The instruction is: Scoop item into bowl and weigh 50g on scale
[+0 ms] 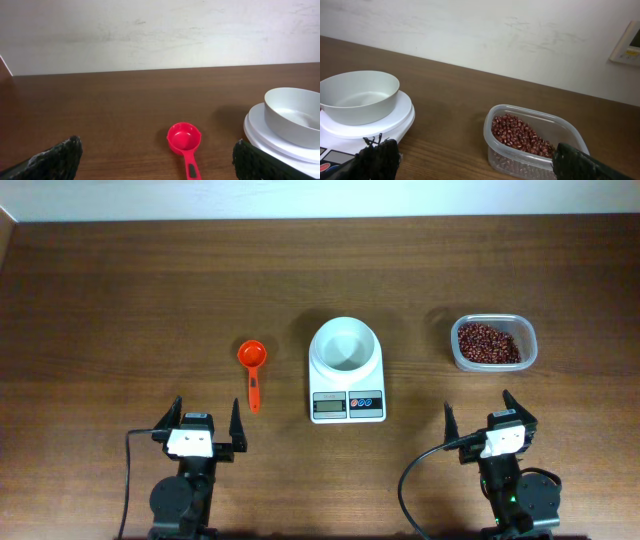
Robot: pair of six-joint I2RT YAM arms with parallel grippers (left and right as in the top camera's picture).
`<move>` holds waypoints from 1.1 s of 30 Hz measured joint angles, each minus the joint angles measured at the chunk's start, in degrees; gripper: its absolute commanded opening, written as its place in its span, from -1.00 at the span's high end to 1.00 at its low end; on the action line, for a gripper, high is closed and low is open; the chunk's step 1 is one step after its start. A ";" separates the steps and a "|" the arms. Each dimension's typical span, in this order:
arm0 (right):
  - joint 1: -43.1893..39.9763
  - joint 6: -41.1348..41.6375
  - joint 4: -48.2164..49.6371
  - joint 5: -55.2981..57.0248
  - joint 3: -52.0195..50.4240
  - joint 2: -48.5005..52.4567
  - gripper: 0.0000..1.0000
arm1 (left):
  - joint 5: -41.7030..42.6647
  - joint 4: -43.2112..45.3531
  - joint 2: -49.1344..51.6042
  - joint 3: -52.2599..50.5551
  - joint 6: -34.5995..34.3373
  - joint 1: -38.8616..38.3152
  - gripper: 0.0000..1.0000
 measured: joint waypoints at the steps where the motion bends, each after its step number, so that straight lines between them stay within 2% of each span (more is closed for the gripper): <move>1: 0.00 0.04 0.00 0.00 0.00 0.00 -0.97 | 0.00 0.00 0.00 0.00 0.00 0.00 -0.98; 28: 0.00 0.07 0.00 0.00 0.00 0.00 -0.97 | 0.07 0.02 0.00 0.00 0.00 0.00 -0.98; 33: 0.00 0.02 0.00 0.00 0.00 0.00 -0.97 | 8.57 0.83 0.00 0.00 0.00 0.00 -0.98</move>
